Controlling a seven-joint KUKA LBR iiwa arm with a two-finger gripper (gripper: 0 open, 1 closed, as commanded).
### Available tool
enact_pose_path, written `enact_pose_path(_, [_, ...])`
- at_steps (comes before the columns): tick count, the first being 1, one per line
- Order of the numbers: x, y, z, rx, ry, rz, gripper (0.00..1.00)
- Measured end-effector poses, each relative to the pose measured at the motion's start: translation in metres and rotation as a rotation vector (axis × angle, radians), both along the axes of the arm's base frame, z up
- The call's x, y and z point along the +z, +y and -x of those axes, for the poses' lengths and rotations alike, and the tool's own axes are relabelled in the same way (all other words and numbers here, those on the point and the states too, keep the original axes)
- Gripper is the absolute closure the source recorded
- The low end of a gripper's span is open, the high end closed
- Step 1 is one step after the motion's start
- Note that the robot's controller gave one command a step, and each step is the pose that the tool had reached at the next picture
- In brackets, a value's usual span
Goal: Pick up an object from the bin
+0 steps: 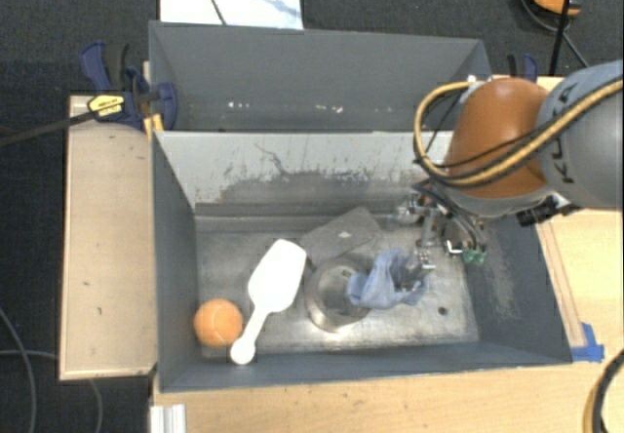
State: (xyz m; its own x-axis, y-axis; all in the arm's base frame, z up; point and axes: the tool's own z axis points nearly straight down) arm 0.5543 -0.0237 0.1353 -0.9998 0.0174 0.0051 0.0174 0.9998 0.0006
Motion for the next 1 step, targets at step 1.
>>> enact_pose_path(1, [0.0041,0.0000,-0.0019,0.001,-0.008,0.000,0.00])
